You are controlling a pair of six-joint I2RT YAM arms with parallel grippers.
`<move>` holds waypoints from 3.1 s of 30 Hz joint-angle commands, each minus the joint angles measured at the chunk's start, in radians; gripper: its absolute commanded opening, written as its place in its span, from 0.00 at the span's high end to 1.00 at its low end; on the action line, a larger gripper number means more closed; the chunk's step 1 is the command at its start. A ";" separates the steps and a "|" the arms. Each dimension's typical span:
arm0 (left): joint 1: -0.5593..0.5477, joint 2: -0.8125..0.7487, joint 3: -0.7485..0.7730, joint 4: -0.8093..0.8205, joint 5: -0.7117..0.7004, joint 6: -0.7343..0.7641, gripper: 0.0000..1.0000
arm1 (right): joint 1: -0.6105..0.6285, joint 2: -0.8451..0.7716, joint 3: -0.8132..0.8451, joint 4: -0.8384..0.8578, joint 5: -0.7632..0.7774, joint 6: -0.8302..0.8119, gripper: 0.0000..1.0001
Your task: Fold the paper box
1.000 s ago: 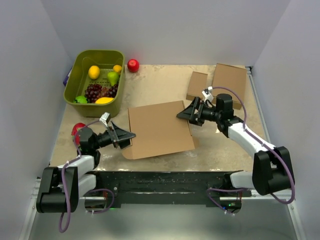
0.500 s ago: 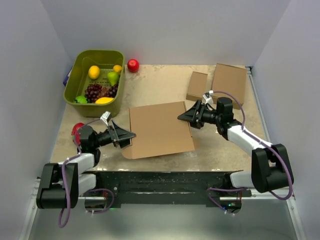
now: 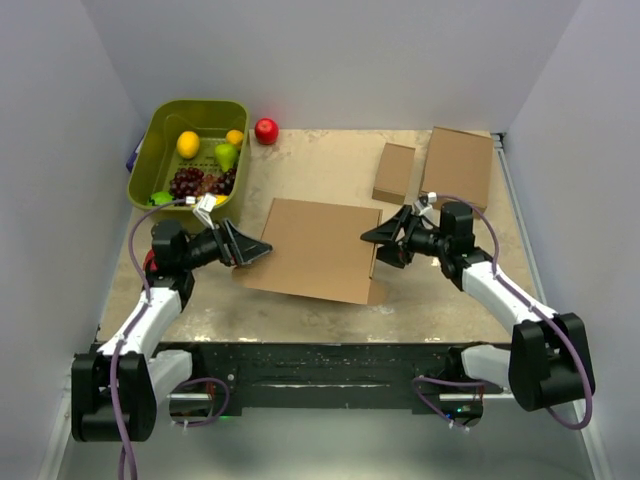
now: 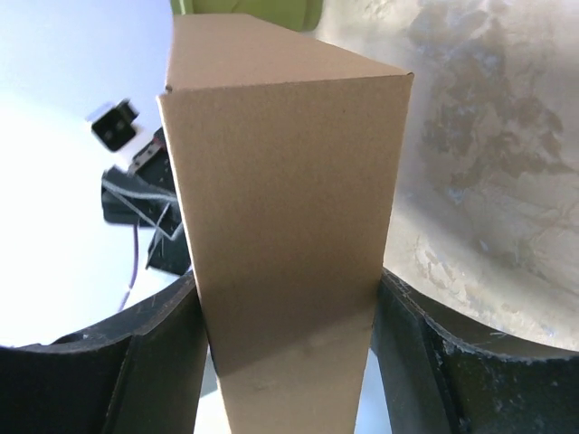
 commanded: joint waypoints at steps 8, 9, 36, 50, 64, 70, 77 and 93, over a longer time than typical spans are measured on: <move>-0.001 0.028 0.038 -0.081 -0.086 0.152 0.00 | -0.006 -0.053 -0.034 0.006 0.049 0.183 0.98; -0.001 0.021 0.044 -0.102 -0.109 0.163 0.00 | -0.006 -0.056 -0.037 0.002 0.056 0.187 1.00; 0.004 -0.206 0.223 -0.350 -0.133 0.633 0.00 | -0.040 0.046 -0.304 0.580 0.000 0.856 1.00; 0.004 0.026 0.249 -0.321 -0.106 0.603 0.00 | -0.040 0.116 -0.273 0.657 -0.003 0.913 1.00; 0.007 0.041 0.276 -0.353 -0.330 0.681 0.02 | -0.040 0.155 -0.257 0.701 -0.007 0.941 1.00; 0.005 -0.009 0.279 -0.334 -0.304 0.752 0.02 | -0.040 0.177 -0.243 0.724 -0.024 0.944 1.00; -0.042 -0.042 0.293 -0.290 -0.279 0.819 0.00 | -0.040 0.175 -0.250 0.715 -0.027 0.937 1.00; -0.174 -0.015 0.347 -0.356 -0.425 0.896 0.34 | -0.040 0.178 -0.238 0.706 -0.033 0.927 1.00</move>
